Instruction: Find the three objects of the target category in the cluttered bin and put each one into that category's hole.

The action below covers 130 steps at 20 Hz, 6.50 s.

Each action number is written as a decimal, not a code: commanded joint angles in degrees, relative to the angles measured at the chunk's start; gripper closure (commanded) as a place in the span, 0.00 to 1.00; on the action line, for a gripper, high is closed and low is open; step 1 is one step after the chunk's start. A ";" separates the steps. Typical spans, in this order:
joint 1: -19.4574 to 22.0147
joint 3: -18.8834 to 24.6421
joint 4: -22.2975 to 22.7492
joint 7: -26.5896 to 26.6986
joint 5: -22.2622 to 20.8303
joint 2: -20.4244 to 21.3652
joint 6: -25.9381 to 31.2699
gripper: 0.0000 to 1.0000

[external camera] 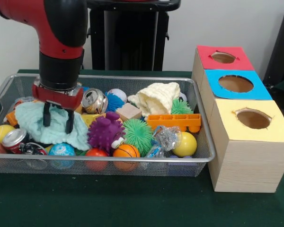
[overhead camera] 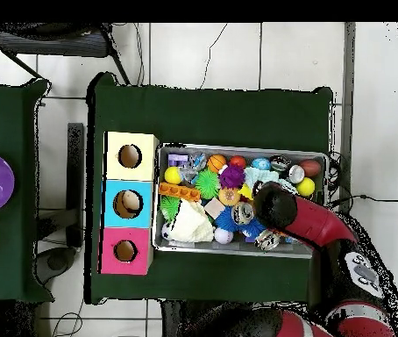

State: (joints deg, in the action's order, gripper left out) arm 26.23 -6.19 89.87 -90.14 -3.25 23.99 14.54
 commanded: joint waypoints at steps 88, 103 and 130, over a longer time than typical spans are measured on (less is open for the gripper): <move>0.67 5.60 13.19 -6.80 11.44 16.90 -1.13 0.00; 3.38 6.13 17.41 -13.22 12.42 11.09 -5.21 0.00; -8.09 -13.75 11.65 -15.86 14.96 1.57 4.30 0.00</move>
State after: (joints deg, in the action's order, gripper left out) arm 20.31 -15.95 103.64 -95.03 11.26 27.35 10.85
